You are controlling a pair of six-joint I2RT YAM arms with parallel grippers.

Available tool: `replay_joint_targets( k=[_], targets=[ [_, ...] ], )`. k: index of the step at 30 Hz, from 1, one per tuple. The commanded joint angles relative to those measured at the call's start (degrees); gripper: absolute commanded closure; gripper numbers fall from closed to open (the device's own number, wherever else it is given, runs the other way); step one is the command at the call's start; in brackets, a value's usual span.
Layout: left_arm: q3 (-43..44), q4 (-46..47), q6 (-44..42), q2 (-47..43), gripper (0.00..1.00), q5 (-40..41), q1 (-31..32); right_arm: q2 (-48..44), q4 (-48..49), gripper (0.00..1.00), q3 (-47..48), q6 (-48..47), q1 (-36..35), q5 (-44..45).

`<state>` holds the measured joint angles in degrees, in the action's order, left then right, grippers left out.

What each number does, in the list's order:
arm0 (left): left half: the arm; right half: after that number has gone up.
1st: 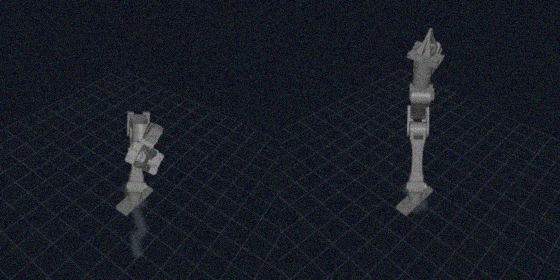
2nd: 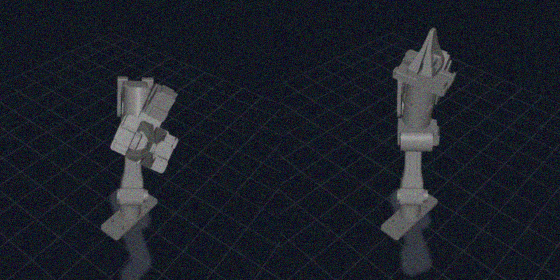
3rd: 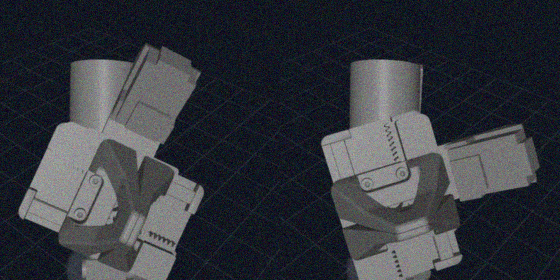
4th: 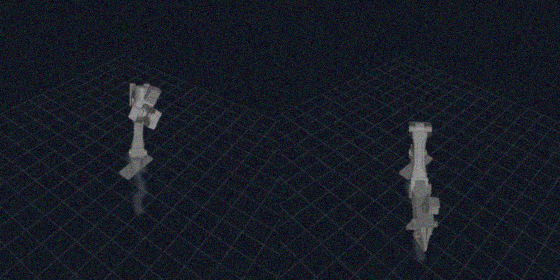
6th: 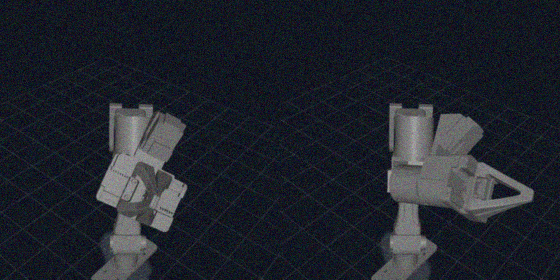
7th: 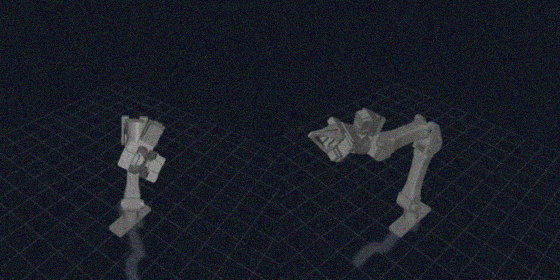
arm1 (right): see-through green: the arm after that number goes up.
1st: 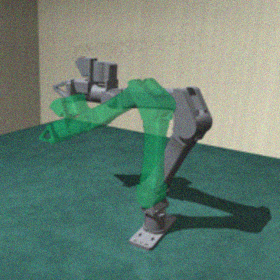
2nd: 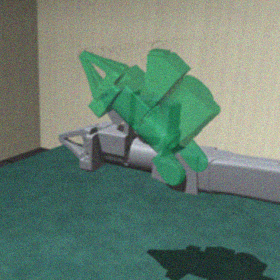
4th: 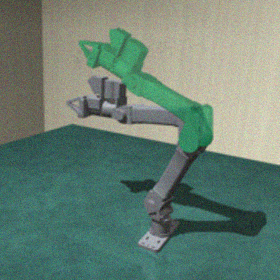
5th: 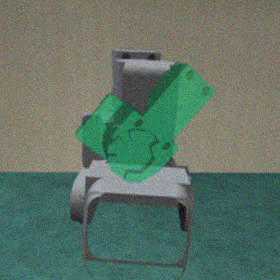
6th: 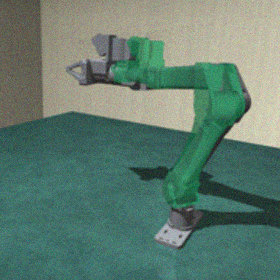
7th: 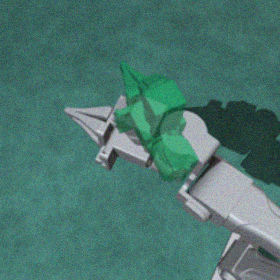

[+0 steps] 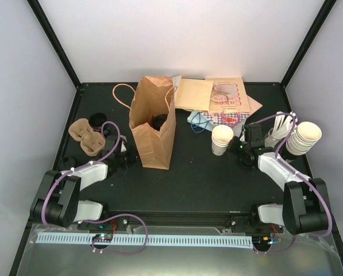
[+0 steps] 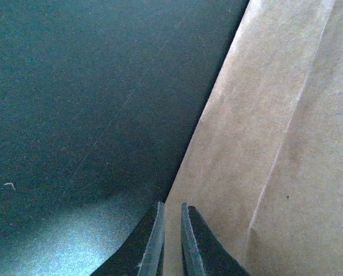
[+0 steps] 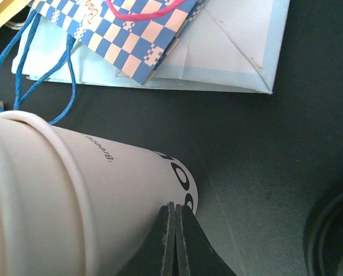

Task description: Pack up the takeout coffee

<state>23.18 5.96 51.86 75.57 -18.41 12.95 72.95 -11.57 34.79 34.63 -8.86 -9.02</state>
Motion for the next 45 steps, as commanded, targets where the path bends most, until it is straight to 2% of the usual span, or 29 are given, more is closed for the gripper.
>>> replay_joint_targets(
  k=[1,13,16,21,22,23,24,26,27,28,31,32,37,41,45],
  targets=[
    [2.0,-1.39,-1.44,-1.49,0.88,1.29,0.41,1.57,4.7,0.99,-0.81,0.88,0.29,-2.88],
    [2.97,-4.35,-4.71,-4.64,0.86,3.56,0.41,7.73,11.95,0.99,0.39,-1.19,-0.08,-11.12],
    [3.05,-5.91,-7.02,-6.99,0.84,6.16,0.41,6.68,10.12,0.99,1.07,-3.39,-0.62,-8.18],
    [4.34,-12.05,-10.82,-13.29,0.82,13.35,0.41,0.96,6.19,0.98,0.75,-7.31,-0.48,1.51],
    [5.03,-13.31,-11.89,-14.59,0.8,15.08,0.35,-0.47,6.1,0.91,0.46,-8.77,-0.34,2.49],
    [5.58,-14.52,-12.97,-15.94,0.72,16.47,0.33,-2.16,6.12,0.79,0.2,-9.98,-0.41,3.71],
    [5.97,-15.06,-14.88,-17.28,0.61,17.56,0.32,-3.76,6.56,0.57,-0.24,-11.16,-0.37,4.64],
    [6.68,-15.49,-18.45,-19.75,0.36,19.55,0.35,-6.6,7.8,0.29,-0.79,-14.25,-0.31,5.83],
    [6.89,-15.61,-20.2,-21.17,0.29,20.86,0.4,-7.57,8.45,0.19,-0.85,-15.11,-0.35,6.64],
    [6.84,-14.87,-22.03,-22.42,0.25,21.79,0.49,-8.42,9.19,0.14,-0.9,-15.58,-0.36,7.94],
    [5.73,-10.59,-29.69,-26.8,0.02,22.28,0.71,-10.79,13.78,0.03,-1.68,-18.1,-0.34,11.45],
    [5.13,-8.61,-32.73,-28.4,0.01,22.23,0.94,-11.69,15.94,0.0,-2.25,-19.7,-0.34,11.53],
    [1.17,2.82,-43.08,-32.39,0.01,26.53,1.09,-16.18,29.83,0.0,-8.48,-27.88,-0.32,9.79],
    [-2.26,9.9,-48.74,-30.48,0.01,34.82,0.48,-16.73,41.06,0.0,-13.49,-33.9,-0.25,10.92],
    [-4.72,17.31,-51.88,-25.46,0.01,34.81,-2.88,-14.2,43.5,0.01,-13.64,-38.63,2.29,10.15]
  ],
)
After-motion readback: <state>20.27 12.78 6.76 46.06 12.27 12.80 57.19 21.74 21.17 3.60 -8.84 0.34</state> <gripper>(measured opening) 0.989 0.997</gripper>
